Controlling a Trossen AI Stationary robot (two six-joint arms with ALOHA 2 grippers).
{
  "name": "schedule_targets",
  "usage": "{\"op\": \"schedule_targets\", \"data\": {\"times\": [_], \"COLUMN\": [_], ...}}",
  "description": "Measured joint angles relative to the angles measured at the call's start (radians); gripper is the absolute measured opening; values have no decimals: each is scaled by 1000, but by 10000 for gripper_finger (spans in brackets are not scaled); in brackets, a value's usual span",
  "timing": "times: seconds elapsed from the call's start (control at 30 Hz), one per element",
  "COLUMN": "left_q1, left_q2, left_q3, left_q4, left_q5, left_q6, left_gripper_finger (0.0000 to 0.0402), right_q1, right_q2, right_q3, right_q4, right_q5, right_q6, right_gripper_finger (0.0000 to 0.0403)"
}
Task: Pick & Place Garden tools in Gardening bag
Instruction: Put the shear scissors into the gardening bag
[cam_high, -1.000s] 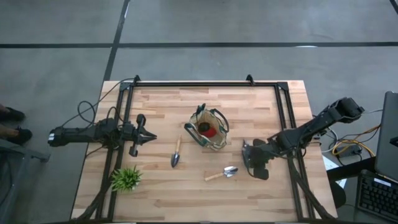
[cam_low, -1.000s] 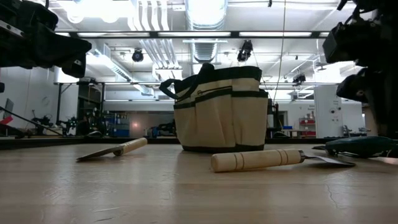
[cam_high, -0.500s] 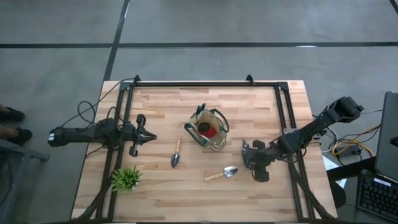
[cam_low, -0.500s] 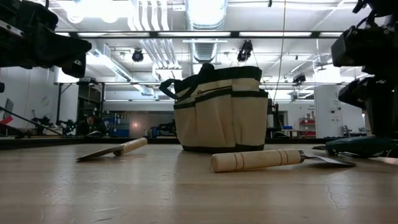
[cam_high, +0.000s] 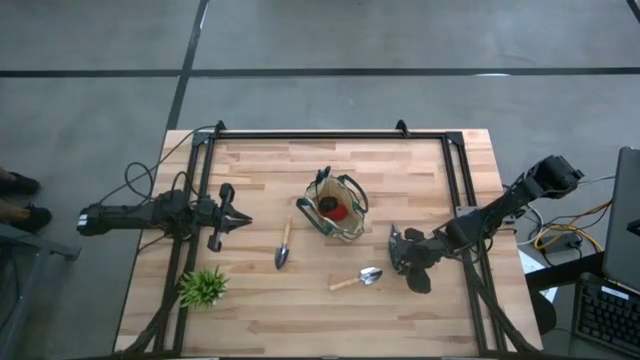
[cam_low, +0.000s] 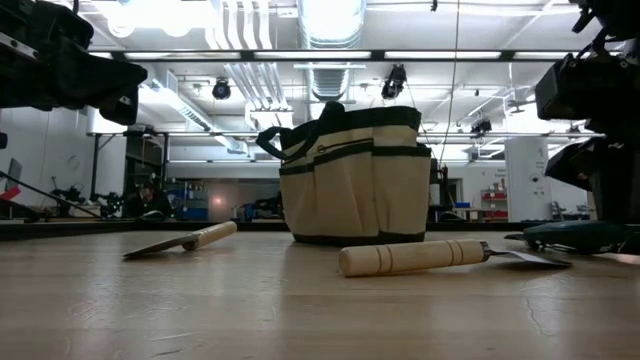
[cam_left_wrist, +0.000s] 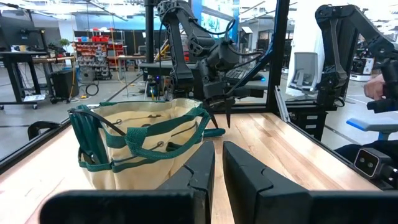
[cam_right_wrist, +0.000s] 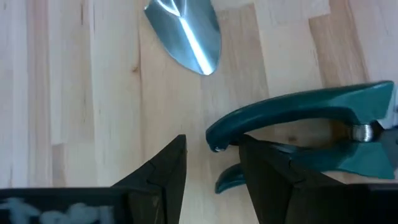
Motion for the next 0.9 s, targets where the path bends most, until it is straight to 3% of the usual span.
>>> {"op": "schedule_targets", "data": {"times": [0.43,0.9], "left_q1": [0,0], "left_q2": [0,0], "left_q3": [0,0], "left_q4": [0,0], "left_q5": [0,0], "left_q6": [0,0], "left_gripper_finger": [37,37], "right_q1": [-1,-1], "right_q2": [188,172], "right_q3": [62,197], "right_q4": [148,120], "right_q5": [-2,49], "right_q6": [-61,-251], "right_gripper_finger": [119,83]}}
